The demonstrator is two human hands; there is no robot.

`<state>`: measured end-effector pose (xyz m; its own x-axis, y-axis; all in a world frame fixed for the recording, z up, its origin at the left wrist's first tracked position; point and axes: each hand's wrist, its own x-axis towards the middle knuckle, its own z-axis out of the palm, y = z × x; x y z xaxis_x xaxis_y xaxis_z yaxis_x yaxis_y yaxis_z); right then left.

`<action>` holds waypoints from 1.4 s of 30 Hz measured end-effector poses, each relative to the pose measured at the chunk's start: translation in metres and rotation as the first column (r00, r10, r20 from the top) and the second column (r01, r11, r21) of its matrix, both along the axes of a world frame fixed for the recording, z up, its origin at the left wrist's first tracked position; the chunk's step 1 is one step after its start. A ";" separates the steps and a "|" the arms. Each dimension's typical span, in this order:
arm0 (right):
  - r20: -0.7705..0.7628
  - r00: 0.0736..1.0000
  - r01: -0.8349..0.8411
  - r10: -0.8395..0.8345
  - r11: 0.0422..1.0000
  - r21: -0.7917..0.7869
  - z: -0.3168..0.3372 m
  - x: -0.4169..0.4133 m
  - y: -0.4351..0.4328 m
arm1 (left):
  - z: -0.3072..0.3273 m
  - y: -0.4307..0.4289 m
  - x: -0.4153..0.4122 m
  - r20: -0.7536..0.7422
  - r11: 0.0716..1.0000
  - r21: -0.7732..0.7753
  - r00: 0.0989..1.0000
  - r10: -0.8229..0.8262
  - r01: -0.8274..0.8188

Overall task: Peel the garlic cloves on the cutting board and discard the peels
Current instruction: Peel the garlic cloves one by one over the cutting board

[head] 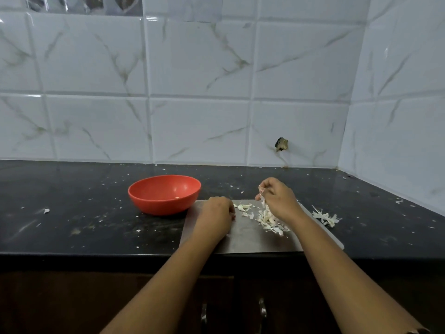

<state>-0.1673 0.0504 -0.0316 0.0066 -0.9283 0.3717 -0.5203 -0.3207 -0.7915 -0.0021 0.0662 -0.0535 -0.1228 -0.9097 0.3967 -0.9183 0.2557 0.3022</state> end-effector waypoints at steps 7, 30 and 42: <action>-0.001 1.000 0.021 -0.021 0.999 -0.047 0.002 0.004 0.008 | 0.023 -0.009 0.001 -0.474 0.969 0.143 0.873 -0.111 0.201; 0.200 0.980 0.009 -0.019 0.999 0.051 -0.006 0.015 0.018 | 0.009 0.010 0.003 -0.197 0.997 0.039 0.979 -0.059 0.068; 0.180 0.984 -0.018 0.006 0.998 0.067 0.001 0.009 0.023 | 0.012 0.023 0.019 -0.601 0.971 0.143 0.796 -0.070 0.193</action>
<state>-0.1581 0.0737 -0.0308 -0.0431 -0.9517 0.3039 -0.3644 -0.2683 -0.8918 0.0165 0.0894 -0.0412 -0.0457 -0.9656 0.2560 -0.5081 0.2431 0.8263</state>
